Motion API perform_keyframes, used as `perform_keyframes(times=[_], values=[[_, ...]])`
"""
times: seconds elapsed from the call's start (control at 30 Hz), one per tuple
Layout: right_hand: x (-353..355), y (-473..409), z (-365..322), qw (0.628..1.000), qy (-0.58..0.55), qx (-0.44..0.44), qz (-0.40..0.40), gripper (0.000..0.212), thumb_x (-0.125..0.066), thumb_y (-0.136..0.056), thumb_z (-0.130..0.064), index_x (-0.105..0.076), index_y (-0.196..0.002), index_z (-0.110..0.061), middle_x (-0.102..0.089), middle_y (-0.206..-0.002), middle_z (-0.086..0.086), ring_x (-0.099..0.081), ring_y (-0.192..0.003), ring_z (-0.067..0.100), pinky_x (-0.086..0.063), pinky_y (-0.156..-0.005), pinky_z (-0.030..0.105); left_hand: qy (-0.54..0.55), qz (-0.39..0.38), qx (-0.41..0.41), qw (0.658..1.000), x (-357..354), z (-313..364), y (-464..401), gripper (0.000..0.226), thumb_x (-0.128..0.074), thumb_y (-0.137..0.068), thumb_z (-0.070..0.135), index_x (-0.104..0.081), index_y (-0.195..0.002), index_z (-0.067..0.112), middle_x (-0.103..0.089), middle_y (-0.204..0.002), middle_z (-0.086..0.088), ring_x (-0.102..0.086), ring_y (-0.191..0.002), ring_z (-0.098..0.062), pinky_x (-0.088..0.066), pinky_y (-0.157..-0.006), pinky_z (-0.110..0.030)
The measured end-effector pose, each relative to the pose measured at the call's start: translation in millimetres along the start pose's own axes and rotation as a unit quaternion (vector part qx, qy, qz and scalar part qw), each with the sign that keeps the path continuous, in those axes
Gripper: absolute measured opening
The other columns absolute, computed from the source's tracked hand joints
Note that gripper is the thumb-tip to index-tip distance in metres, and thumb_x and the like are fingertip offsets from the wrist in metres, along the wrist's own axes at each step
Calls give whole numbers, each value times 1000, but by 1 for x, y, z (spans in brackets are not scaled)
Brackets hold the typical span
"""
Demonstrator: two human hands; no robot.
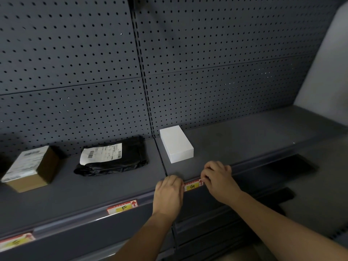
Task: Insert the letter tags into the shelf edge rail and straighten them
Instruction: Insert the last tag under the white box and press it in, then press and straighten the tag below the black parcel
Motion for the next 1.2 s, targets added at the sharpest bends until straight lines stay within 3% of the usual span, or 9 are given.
perform_keyframes(times=[0.53,0.67,0.77,1.0,1.2], values=[[-1,0,4,1000,-13,4,-15,12,-54,-93,-31,-51,-85,-39,-39,-107,-16,-37,-107,6,-27,-96,32,18,-34,13,999,3,-1,-5,9,-57,-88,18,-62,-83,24,-57,-86,6,-54,-82,-15,-45,-77,-31],[7,1,0,995,-95,-8,43,11,-68,-85,-30,-58,-87,-36,-44,-101,-15,-42,-99,5,-27,-91,30,39,-35,-32,998,24,-6,-4,9,-54,-90,28,-63,-93,26,-58,-95,9,-50,-92,-10,-41,-88,-30],[7,-7,-37,988,-131,26,79,15,-73,-81,-27,-61,-86,-34,-49,-96,-14,-47,-95,8,-32,-85,32,34,4,-3,999,50,-31,11,13,-58,-87,32,-61,-99,29,-57,-104,11,-48,-101,-8,-36,-89,-27],[-24,-20,-174,975,-152,147,65,7,-67,-84,-35,-65,-88,-29,-51,-96,-16,-49,-95,5,-36,-87,31,-10,58,82,995,107,-123,73,13,-68,-79,25,-63,-91,28,-59,-94,10,-52,-90,-14,-40,-76,-32],[-51,-17,-204,986,-107,120,33,8,-65,-85,-37,-65,-92,-32,-47,-99,-18,-46,-101,2,-31,-89,28,-37,50,73,995,124,-167,103,6,-60,-82,31,-63,-87,29,-56,-89,10,-51,-83,-15,-39,-69,-31]])
Point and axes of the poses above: each hand's wrist, its own y-axis away from the middle knuckle, its own x-axis out of the back of the hand, z = x × y, the point moved 7 cm from there along -y, towards the middle knuckle
